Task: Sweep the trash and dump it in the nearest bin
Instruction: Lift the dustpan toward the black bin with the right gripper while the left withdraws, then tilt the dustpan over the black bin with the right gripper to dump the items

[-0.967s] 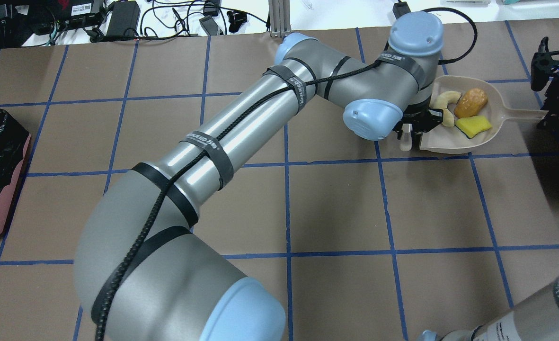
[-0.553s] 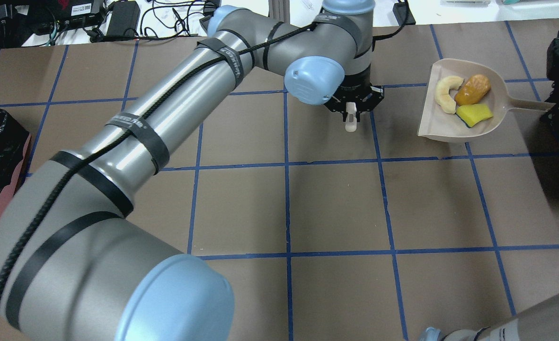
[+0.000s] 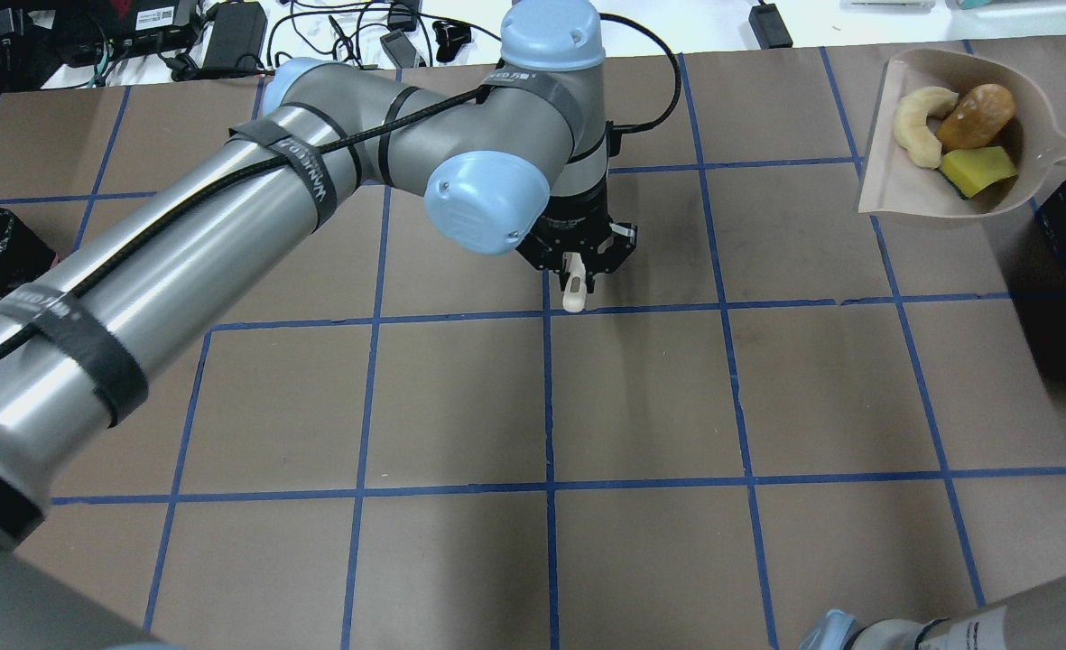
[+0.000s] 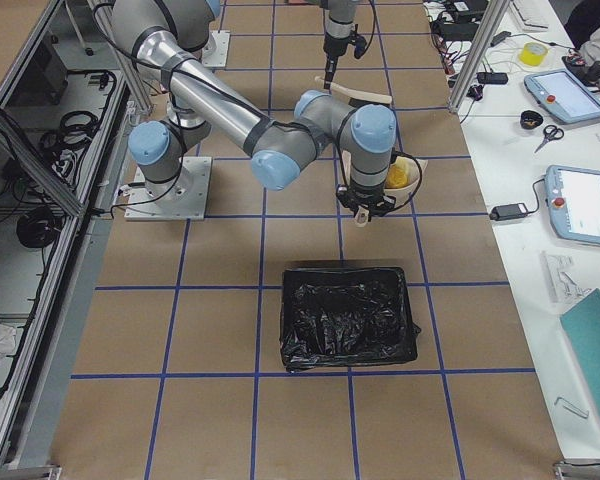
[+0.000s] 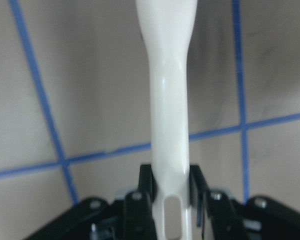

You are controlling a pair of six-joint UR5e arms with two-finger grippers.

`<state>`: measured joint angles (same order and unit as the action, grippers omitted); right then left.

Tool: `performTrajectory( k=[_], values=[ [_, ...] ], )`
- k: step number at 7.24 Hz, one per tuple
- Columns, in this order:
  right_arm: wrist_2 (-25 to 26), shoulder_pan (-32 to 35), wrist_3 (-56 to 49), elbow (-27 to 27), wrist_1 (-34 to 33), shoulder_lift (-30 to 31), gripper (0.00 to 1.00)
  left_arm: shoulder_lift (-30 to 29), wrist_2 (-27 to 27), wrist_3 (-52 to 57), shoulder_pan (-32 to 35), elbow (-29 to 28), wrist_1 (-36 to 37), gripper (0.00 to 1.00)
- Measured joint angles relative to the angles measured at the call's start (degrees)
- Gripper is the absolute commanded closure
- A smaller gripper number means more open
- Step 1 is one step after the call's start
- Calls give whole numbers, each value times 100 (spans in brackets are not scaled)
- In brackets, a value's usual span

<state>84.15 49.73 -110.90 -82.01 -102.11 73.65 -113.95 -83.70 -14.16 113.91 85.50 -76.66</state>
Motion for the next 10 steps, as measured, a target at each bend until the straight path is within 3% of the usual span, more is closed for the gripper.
performTrajectory(
  k=[3, 5, 10],
  values=[
    [290, -805, -1242, 392, 270, -25, 100, 1013, -22, 270, -332, 1585, 545, 100],
    [696, -1380, -2148, 578, 271, -63, 100, 1495, 11, 219, -374, 2308, 883, 100],
    [1202, -2268, -3123, 1825, 208, -870, 100, 1699, 63, -583, 276, 2814, 981, 100]
  ],
)
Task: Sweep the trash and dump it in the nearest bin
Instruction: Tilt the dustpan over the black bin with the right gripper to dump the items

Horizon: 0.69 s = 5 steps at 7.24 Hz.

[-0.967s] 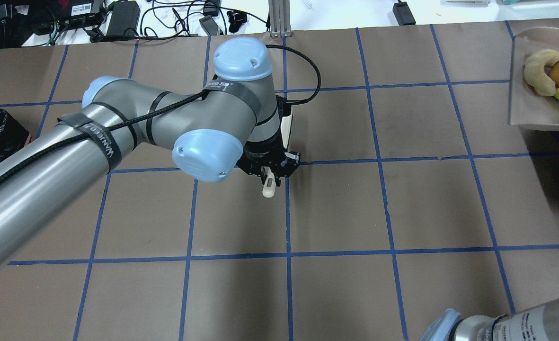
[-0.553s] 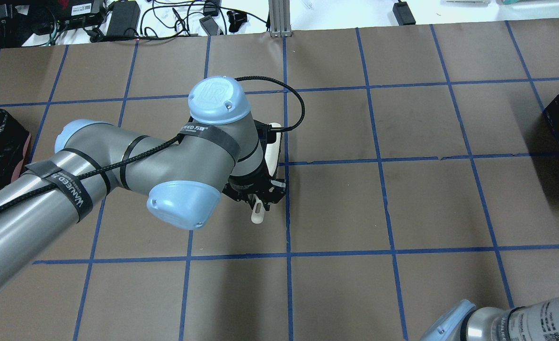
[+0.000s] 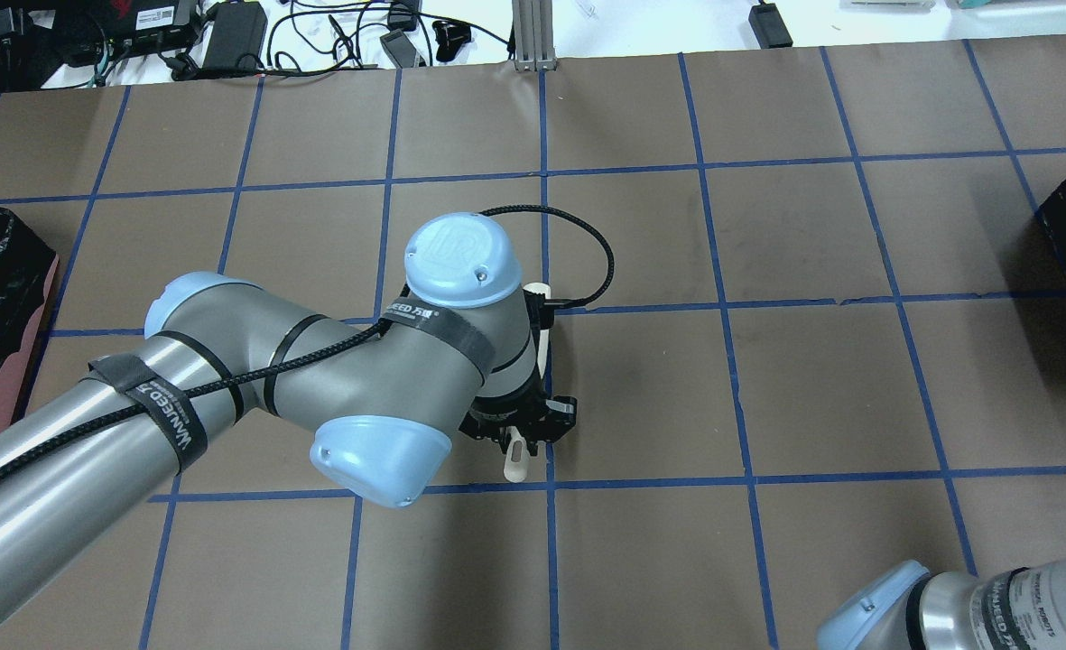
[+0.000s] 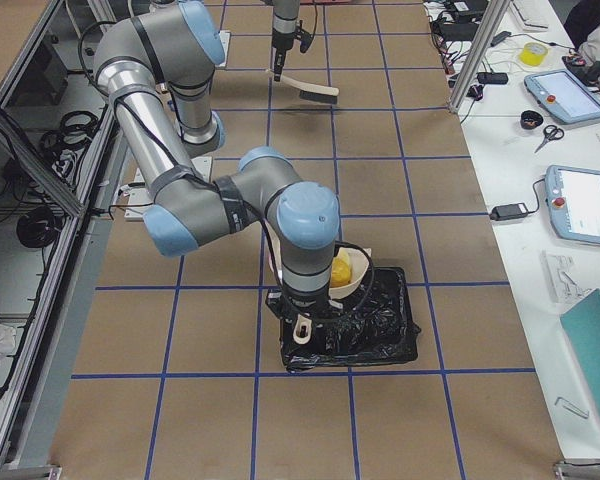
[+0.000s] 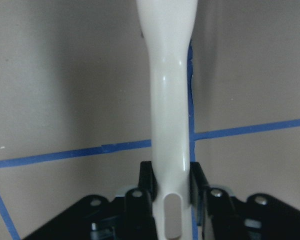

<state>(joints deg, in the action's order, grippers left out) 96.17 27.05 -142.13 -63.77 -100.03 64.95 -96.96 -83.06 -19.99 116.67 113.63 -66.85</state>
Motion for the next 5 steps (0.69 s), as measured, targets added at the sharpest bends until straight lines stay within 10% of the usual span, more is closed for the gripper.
performTrajectory(
  k=[5],
  values=[
    [183, -78, 476, 163, -692, -333, 100, 116, -75, 116, 295, 129, -30, 100]
  ],
)
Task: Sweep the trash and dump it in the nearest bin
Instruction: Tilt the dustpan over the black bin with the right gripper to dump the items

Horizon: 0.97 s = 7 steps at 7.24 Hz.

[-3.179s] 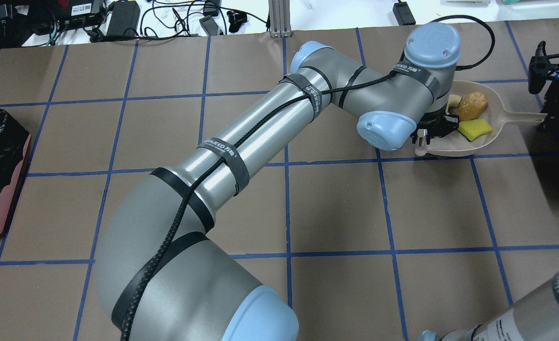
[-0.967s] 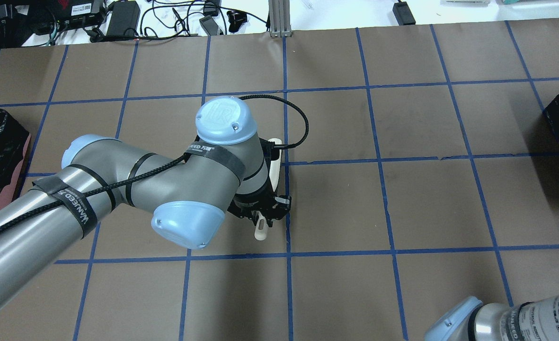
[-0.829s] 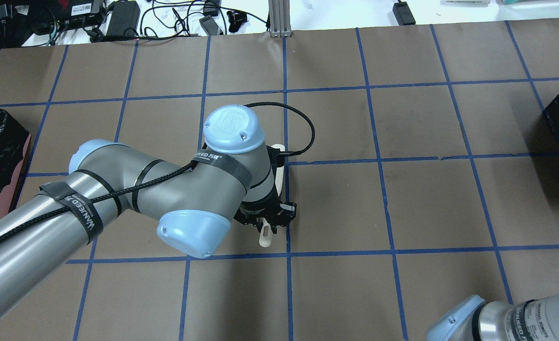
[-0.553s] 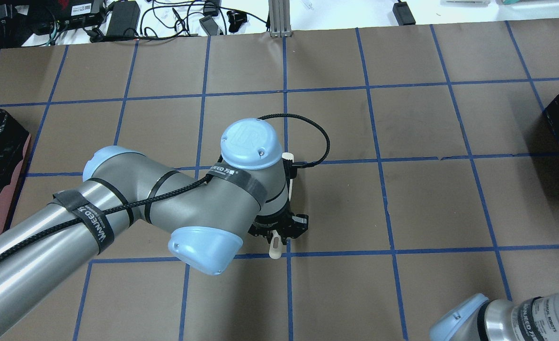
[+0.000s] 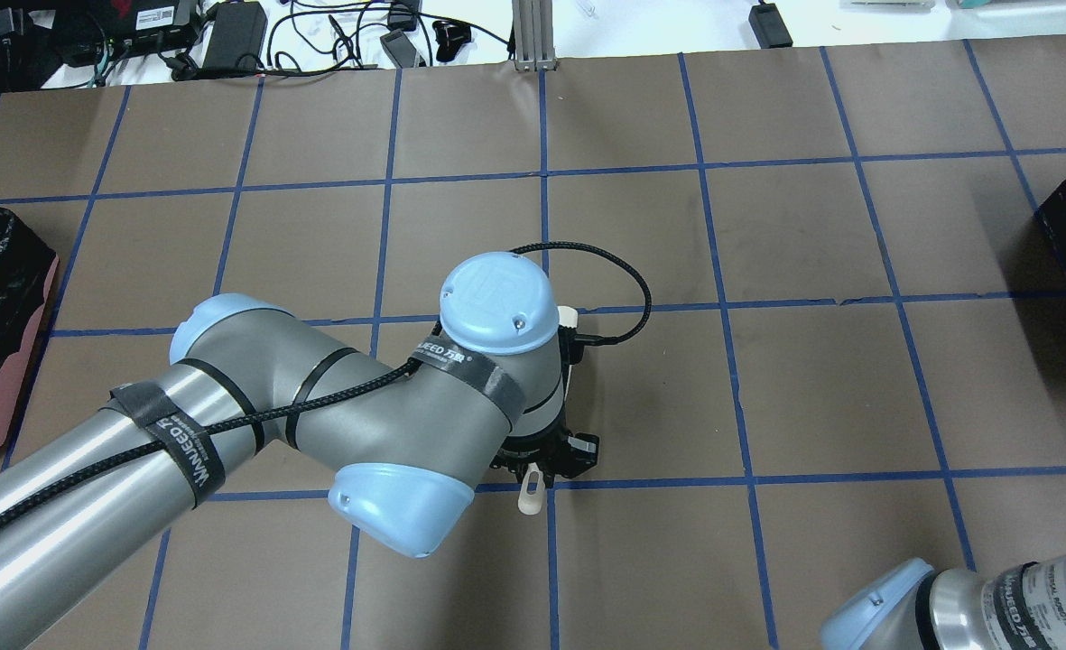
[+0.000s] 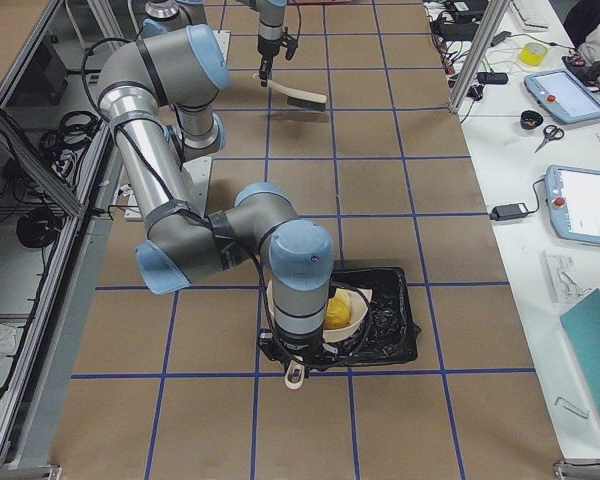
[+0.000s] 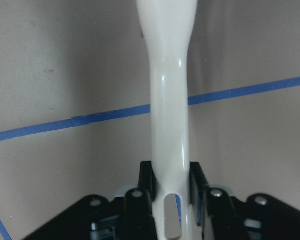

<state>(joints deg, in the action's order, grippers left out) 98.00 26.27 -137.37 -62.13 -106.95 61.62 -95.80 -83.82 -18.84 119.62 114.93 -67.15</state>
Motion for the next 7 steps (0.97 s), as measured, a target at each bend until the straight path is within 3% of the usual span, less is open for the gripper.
performTrajectory(
  k=[3, 6, 7],
  values=[
    [664, 183, 667, -304, -443, 91, 100, 11, -2, -21, -32, 112, 1, 99],
    [950, 416, 198, -629, -906, 357, 100, 17, -3, -23, -35, 229, 0, 92],
    [960, 433, 23, -646, -1048, 374, 100, 17, -3, -44, -34, 248, 0, 73]
  ],
)
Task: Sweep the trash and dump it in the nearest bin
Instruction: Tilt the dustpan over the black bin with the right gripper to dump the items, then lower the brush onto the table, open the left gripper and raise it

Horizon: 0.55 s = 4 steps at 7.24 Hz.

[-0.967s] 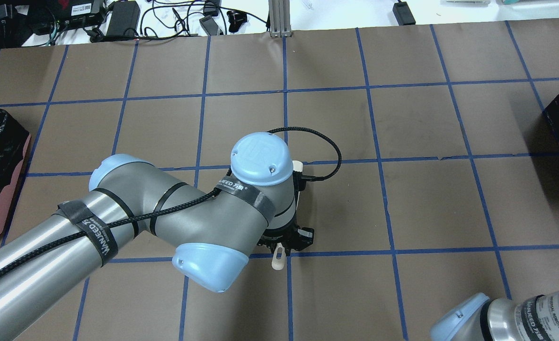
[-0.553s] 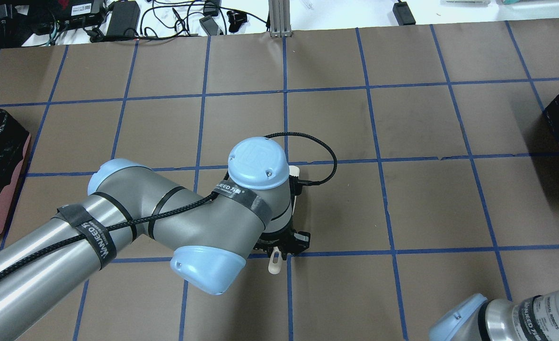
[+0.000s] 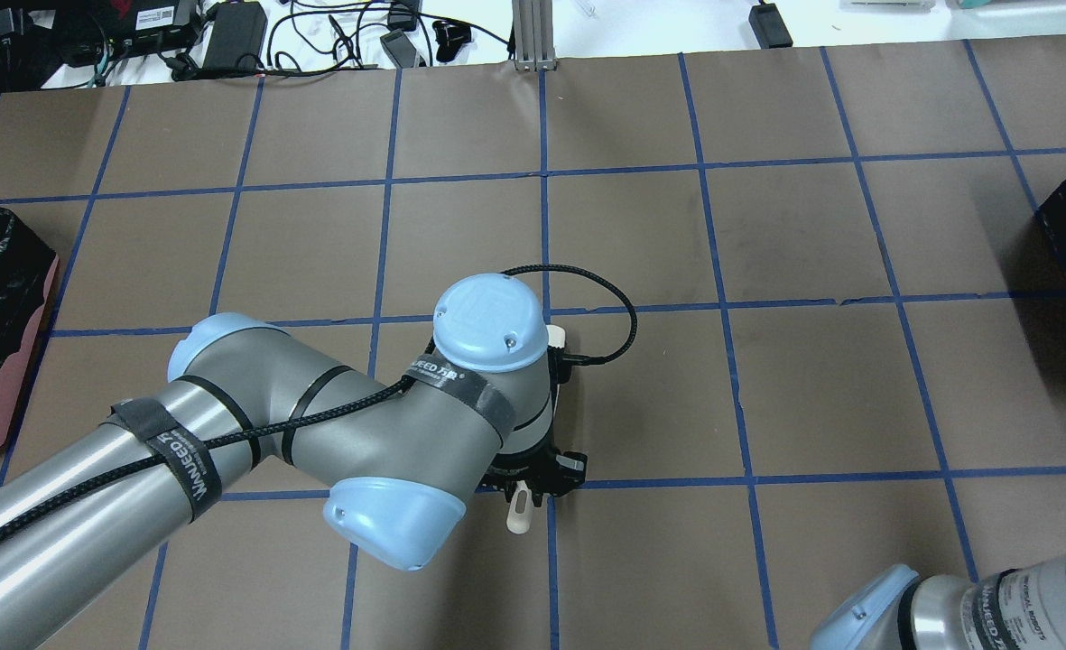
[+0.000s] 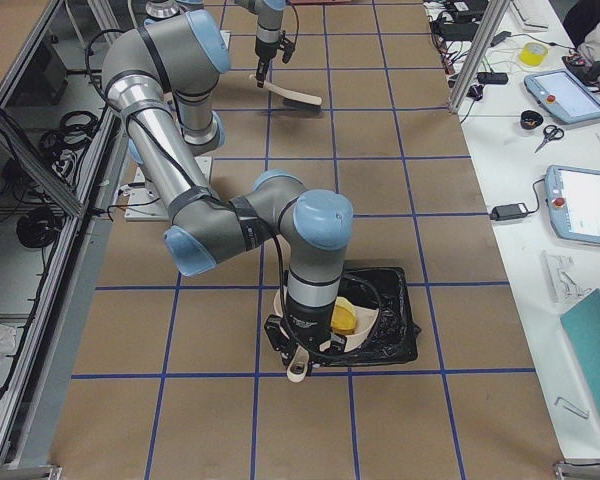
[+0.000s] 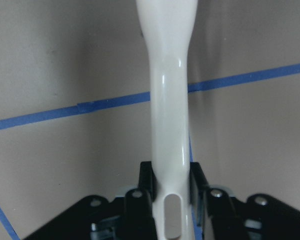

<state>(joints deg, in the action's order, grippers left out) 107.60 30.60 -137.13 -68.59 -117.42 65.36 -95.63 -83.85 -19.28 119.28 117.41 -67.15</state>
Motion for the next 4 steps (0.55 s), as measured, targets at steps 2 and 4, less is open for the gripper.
performTrajectory(
  k=[2, 4],
  values=[
    [43, 6, -148, -11, -185, 8, 100, 0, 2, 35, 5, 8, -4, 59],
    [131, 8, -192, -13, -277, 14, 100, 0, 13, 100, 0, 34, -40, 54]
  ],
)
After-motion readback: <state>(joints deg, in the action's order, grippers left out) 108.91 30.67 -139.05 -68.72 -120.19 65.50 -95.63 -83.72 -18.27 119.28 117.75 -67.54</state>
